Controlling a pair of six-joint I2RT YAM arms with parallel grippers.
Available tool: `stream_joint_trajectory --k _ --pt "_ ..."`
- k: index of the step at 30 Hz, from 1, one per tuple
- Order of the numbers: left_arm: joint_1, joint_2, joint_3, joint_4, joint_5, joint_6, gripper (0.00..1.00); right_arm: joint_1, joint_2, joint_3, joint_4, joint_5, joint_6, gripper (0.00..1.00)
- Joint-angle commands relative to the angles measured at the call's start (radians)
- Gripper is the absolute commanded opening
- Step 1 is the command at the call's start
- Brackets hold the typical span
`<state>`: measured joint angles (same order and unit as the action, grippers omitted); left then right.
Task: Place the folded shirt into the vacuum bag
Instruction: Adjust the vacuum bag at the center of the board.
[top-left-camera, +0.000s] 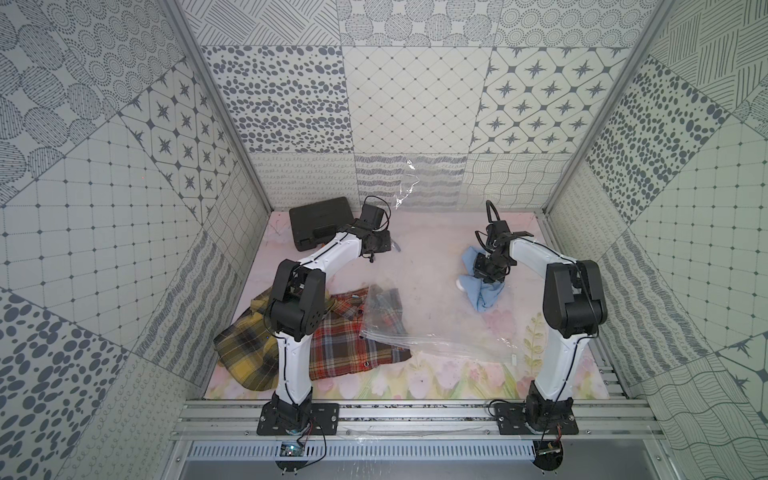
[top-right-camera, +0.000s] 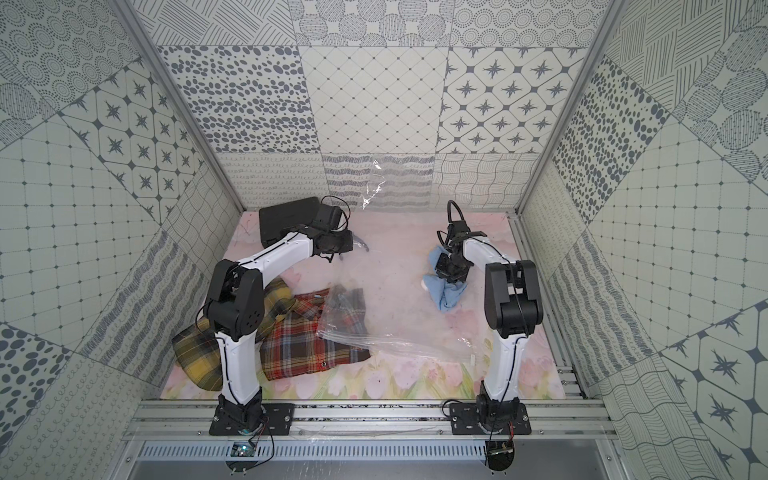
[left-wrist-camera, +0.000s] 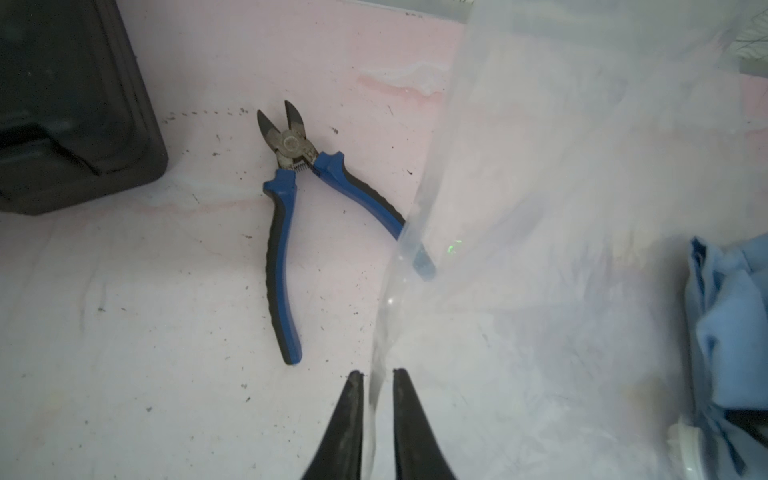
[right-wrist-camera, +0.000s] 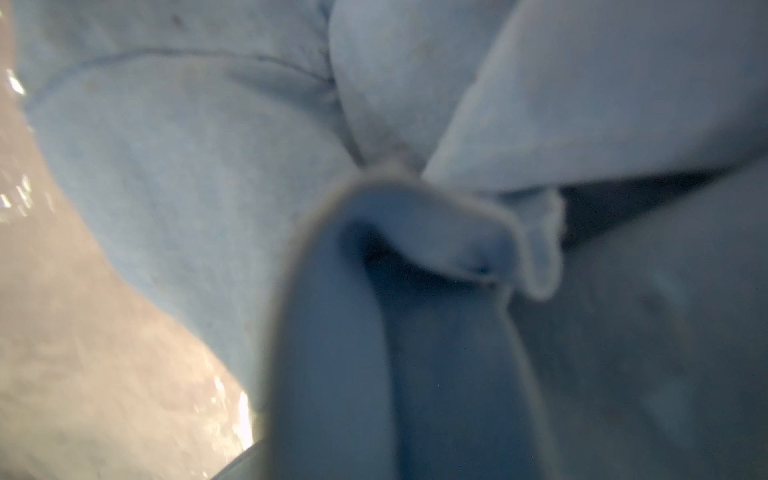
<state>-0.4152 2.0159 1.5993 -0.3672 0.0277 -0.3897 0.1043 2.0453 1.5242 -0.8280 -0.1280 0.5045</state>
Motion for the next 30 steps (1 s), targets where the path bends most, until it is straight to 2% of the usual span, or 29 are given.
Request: stream_joint_trajectory --k 1,5,10,13,15,17,19,22,23,27,30 --pt "0.006 -0.067 -0.06 -0.008 0.067 0.002 0.33 -0.051 0.171 0.129 -0.033 0.182 -0.061 0.0" --pt "0.006 -0.15 -0.084 -0.155 0.003 0.06 0.52 -0.056 0.295 0.263 -0.085 0.186 -0.089 0.0" --pt "-0.052 -0.309 -0.134 -0.284 -0.102 0.209 0.6 -0.057 0.276 0.254 -0.071 0.163 -0.106 0.0" --pt "-0.162 -0.351 -0.119 -0.386 -0.063 0.385 0.63 -0.057 0.258 0.24 -0.069 0.146 -0.116 0.0" --pt "-0.268 -0.346 -0.095 -0.472 0.005 0.488 0.64 -0.056 0.255 0.24 -0.07 0.132 -0.122 0.0" --pt "-0.378 -0.352 -0.117 -0.49 0.009 0.587 0.65 -0.057 0.255 0.245 -0.072 0.12 -0.124 0.0" --pt "-0.479 -0.363 -0.173 -0.469 0.0 0.676 0.74 -0.057 0.257 0.255 -0.073 0.109 -0.127 0.0" --pt "-0.581 -0.357 -0.222 -0.457 0.014 0.743 0.89 -0.055 0.267 0.273 -0.085 0.094 -0.135 0.0" --pt "-0.609 -0.354 -0.23 -0.444 0.002 0.75 0.91 -0.055 0.268 0.278 -0.087 0.093 -0.138 0.0" --pt "-0.702 -0.318 -0.234 -0.393 -0.058 0.793 0.92 -0.057 0.275 0.29 -0.095 0.088 -0.149 0.0" --pt "-0.737 -0.287 -0.236 -0.374 -0.08 0.825 0.92 -0.056 0.274 0.294 -0.095 0.079 -0.149 0.0"
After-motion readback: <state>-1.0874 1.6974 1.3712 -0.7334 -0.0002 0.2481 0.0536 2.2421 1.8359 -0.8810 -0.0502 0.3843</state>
